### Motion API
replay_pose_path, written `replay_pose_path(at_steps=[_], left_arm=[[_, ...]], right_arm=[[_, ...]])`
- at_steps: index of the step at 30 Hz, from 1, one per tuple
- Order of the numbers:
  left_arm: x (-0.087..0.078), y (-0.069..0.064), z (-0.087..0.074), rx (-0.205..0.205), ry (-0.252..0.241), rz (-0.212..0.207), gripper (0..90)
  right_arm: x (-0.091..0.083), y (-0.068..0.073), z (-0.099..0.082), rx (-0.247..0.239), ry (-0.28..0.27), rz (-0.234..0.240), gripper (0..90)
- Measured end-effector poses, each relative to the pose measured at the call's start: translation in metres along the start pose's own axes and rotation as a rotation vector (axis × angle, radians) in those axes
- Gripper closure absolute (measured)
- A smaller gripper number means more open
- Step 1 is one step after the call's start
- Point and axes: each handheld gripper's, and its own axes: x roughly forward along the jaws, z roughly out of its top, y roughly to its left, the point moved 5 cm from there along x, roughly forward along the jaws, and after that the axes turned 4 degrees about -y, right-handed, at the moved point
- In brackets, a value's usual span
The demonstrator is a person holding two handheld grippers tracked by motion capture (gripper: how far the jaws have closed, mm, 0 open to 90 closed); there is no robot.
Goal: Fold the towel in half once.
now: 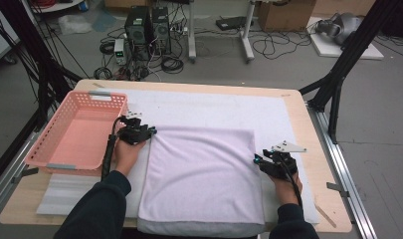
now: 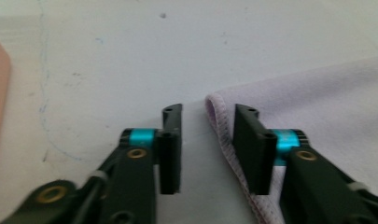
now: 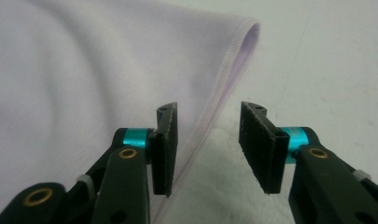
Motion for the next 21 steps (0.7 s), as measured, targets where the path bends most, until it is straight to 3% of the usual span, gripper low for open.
replay_pose_path(at_steps=[2,4,8,11,12,14,15,16,17,18,19,21], left_arm=[[0.0,0.001,0.004,-0.019,-0.036,-0.02,48.9],[0.004,0.0,0.008,-0.049,-0.04,-0.04,45.0],[0.017,-0.003,0.008,-0.08,0.01,-0.082,42.5],[0.022,-0.006,0.01,-0.054,0.028,-0.094,46.1],[0.023,-0.007,0.01,-0.038,0.032,-0.087,49.9],[0.024,-0.009,0.01,0.038,0.045,-0.056,57.1],[0.023,-0.009,0.009,0.06,0.05,-0.054,65.3],[0.023,-0.009,0.009,0.044,0.05,-0.085,74.3],[0.023,-0.009,0.009,0.031,0.054,-0.095,81.4],[0.023,-0.009,0.009,0.036,0.055,-0.097,82.1],[0.023,-0.009,0.009,0.025,0.052,-0.094,83.0],[0.023,-0.008,0.01,-0.006,0.048,-0.084,83.5]], right_arm=[[0.006,-0.006,0.007,0.011,0.004,-0.006,50.8],[0.014,-0.012,0.016,0.02,-0.009,-0.01,45.3],[0.045,-0.02,0.036,0.016,0.014,0.011,33.9],[0.065,-0.021,0.043,0.007,0.048,0.018,26.9],[0.074,-0.021,0.043,0.001,0.06,0.039,25.9],[0.084,-0.021,0.041,-0.02,0.1,0.045,26.7],[0.088,-0.02,0.039,-0.001,0.103,0.054,29.8],[0.089,-0.022,0.04,-0.006,0.093,0.057,41.2],[0.088,-0.021,0.041,0.002,0.086,0.073,56.7],[0.087,-0.02,0.041,-0.002,0.084,0.108,72.8],[0.087,-0.017,0.041,0.002,0.082,0.145,80.8],[0.087,-0.015,0.043,-0.031,0.087,0.134,83.3]])
